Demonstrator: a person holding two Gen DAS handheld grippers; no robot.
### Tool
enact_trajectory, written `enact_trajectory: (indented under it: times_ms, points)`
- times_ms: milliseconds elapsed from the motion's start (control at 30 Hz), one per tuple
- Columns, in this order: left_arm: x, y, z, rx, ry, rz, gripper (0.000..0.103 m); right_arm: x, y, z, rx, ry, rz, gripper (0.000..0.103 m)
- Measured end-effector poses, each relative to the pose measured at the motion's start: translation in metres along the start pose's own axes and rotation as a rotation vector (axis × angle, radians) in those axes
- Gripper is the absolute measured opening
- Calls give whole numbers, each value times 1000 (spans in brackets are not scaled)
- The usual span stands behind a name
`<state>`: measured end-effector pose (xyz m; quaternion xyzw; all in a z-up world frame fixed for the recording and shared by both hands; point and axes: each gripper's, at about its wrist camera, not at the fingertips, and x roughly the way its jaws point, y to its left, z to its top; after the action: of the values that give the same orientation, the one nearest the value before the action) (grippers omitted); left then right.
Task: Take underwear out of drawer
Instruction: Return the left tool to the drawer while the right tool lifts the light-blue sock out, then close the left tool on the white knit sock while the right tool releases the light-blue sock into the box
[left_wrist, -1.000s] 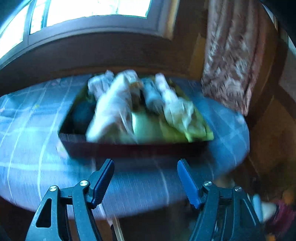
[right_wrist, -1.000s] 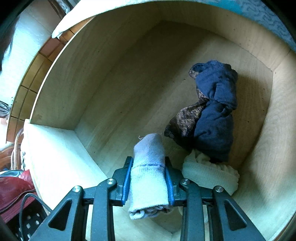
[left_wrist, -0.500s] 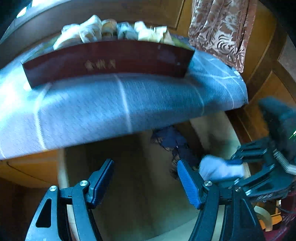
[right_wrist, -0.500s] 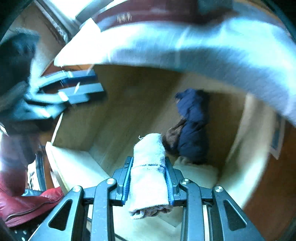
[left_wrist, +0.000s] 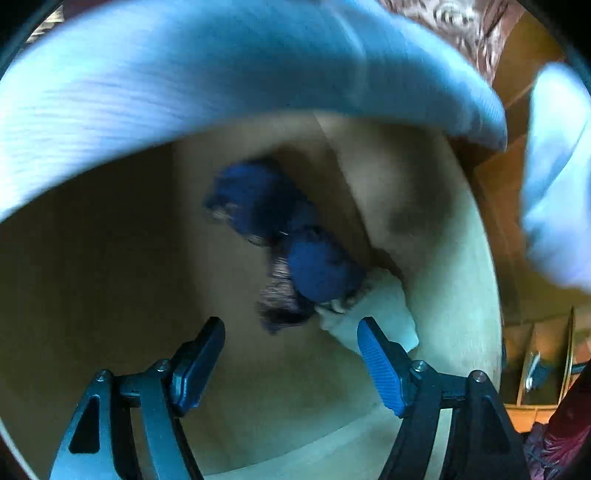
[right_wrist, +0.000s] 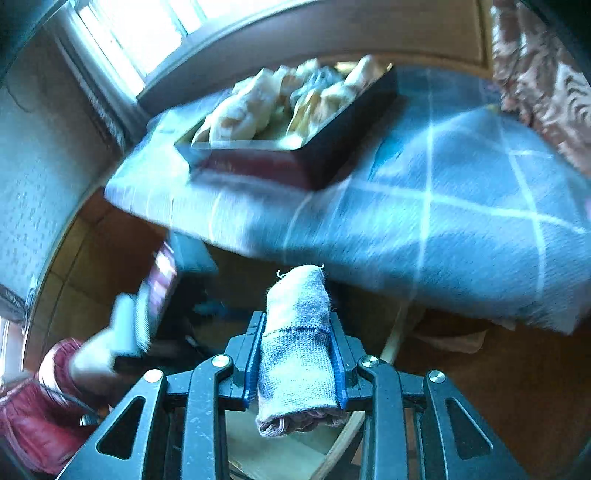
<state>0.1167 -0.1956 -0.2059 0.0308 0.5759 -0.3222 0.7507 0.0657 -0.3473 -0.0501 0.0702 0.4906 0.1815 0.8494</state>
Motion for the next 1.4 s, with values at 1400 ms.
enact_trajectory:
  times_ms: [1400]
  points:
    - [7, 25, -17, -8, 255, -107, 49, -31, 10, 81, -25, -146, -69, 32]
